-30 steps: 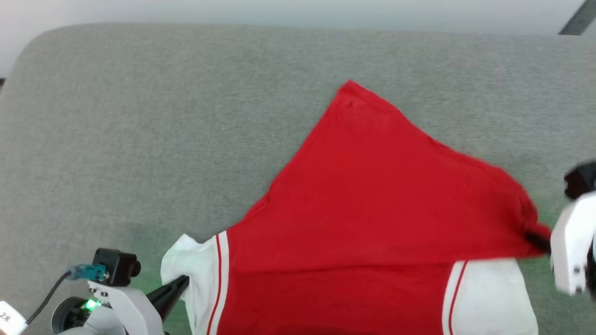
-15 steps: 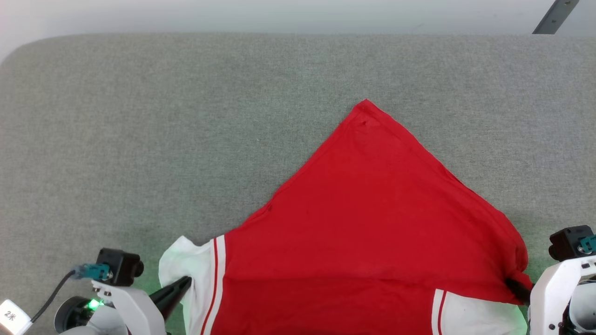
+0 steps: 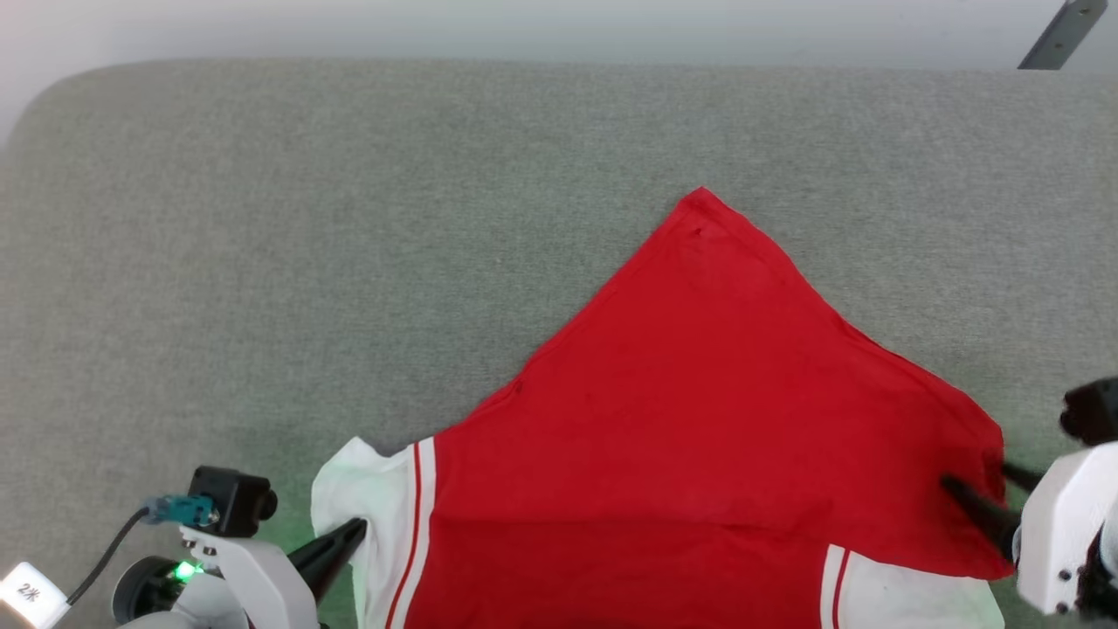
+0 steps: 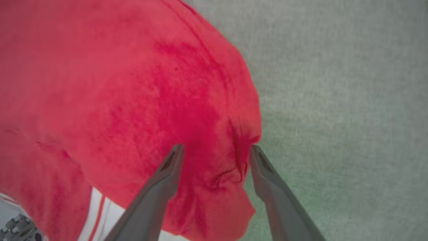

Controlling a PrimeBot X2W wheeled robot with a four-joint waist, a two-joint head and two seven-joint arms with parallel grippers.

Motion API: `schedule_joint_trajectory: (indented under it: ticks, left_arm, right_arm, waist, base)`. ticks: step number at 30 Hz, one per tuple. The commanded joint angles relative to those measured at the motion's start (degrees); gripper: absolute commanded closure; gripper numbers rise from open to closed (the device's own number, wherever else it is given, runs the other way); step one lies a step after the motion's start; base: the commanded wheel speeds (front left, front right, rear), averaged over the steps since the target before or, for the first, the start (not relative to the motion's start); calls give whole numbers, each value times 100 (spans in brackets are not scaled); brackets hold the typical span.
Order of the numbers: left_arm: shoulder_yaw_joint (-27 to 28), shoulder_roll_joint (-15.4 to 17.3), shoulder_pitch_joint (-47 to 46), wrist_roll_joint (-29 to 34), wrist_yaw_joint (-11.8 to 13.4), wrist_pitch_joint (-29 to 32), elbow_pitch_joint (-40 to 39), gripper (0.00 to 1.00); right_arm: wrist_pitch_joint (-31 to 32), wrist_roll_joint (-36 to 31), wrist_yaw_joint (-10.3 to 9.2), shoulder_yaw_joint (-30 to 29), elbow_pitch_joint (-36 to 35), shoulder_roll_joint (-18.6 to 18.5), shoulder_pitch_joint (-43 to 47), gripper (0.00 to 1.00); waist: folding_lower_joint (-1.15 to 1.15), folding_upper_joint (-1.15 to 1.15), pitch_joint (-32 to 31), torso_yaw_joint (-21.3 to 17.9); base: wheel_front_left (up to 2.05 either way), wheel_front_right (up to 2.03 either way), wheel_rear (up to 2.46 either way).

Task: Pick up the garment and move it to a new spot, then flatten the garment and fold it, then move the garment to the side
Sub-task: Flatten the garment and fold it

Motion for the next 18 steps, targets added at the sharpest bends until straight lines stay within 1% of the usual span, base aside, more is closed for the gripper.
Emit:
schedule_joint_trajectory:
  ticks: [1, 3, 5, 7, 9, 12, 15, 18]
  left_arm:
    - [-3, -39, -16, 22, -18, -18, -11, 100]
    - [-4, -65, -58, 48, -21, -19, -21, 100]
    - [-13, -107, -88, 85, -30, -12, -27, 100]
    - [-26, -155, -123, 113, -61, 0, -9, 100]
    - [-35, -222, -160, 154, -76, 10, 26, 100]
    - [-74, -350, -249, 215, -142, 52, 77, 100]
    - [-109, -471, -342, 261, -232, 89, 174, 100]
    - [-119, -583, -440, 304, -304, 122, 265, 100]
  right_arm:
    - [34, 4, -9, -74, -224, 0, -77, 0]
    - [55, -97, -9, -113, -563, -22, -205, 0]
    - [48, -182, -9, -24, -809, -21, -364, 0]
    - [-62, -265, -9, 144, -926, -86, -648, 0]
    - [-281, -428, -9, 422, -889, -201, -1027, 0]
    - [-770, -638, -9, 914, -519, -288, -1657, 0]
    - [-1160, -682, -9, 1540, 132, -385, -2377, 0]
    - [-1441, -555, -9, 2127, 909, -377, -3097, 0]
  waist:
    - [0, 0, 24, 56]
    - [0, 0, 65, 114]
    - [0, 0, 109, 187]
    - [0, 0, 151, 267]
    - [0, 0, 188, 347]
    - [0, 0, 262, 493]
    - [0, 0, 323, 635]
    - [0, 0, 395, 781]
  base:
    - [0, 0, 0]
    - [0, 0, 0]
    - [0, 0, 0]
    - [0, 0, 0]
    - [0, 0, 0]
    - [0, 0, 0]
    - [0, 0, 0]
    - [0, 0, 0]
